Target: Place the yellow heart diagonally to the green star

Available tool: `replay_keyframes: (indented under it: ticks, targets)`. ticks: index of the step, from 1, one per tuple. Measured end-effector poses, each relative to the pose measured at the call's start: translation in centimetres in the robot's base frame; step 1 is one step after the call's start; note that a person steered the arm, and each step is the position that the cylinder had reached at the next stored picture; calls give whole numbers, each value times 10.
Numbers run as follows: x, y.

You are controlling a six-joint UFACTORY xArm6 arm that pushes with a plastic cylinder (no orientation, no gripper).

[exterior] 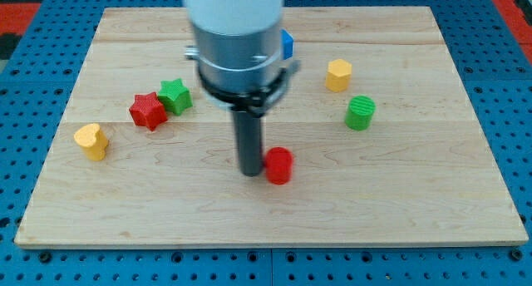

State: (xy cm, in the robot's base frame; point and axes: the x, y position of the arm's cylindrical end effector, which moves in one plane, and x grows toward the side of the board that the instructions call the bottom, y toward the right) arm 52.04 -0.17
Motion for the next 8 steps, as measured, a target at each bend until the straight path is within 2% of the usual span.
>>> replay_keyframes:
  ticks: [1, 2, 4, 7, 8]
  targets:
    - [0, 69]
    - [0, 114]
    - [1, 53]
    - [6, 46]
    - [61, 12]
